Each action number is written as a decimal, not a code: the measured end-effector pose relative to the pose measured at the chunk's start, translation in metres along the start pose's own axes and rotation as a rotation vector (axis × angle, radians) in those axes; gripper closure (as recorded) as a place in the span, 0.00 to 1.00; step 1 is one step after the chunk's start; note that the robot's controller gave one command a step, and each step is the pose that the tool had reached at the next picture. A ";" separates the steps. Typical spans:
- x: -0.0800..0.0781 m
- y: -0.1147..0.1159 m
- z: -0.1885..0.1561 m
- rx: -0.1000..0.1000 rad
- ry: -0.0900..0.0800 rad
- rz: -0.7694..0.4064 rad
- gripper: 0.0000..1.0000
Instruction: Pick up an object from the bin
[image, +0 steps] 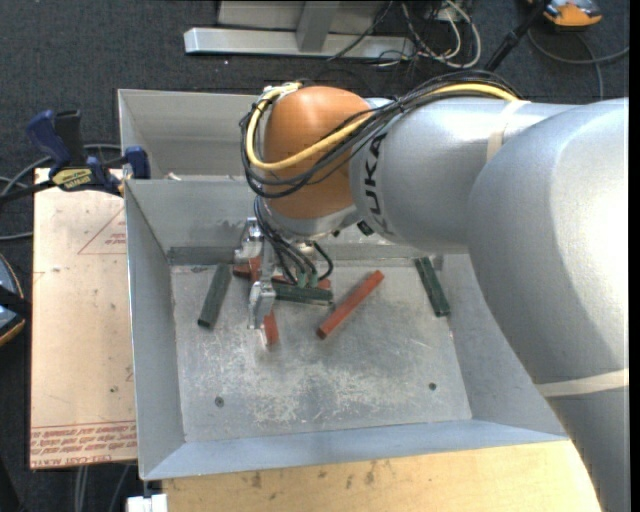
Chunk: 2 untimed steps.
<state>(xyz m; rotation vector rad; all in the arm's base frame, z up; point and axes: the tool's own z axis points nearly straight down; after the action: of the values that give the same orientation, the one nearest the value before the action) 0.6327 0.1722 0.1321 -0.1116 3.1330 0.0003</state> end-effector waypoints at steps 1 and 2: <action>-0.005 -0.031 0.019 -0.005 0.005 -0.217 0.00; -0.008 -0.061 0.035 -0.003 0.002 -0.226 1.00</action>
Offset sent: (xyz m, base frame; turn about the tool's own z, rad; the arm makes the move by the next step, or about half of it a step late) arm 0.0157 -0.0850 -0.0621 -0.1482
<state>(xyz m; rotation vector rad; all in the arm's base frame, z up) 0.6448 0.1122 0.0969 -0.4637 3.1030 0.0035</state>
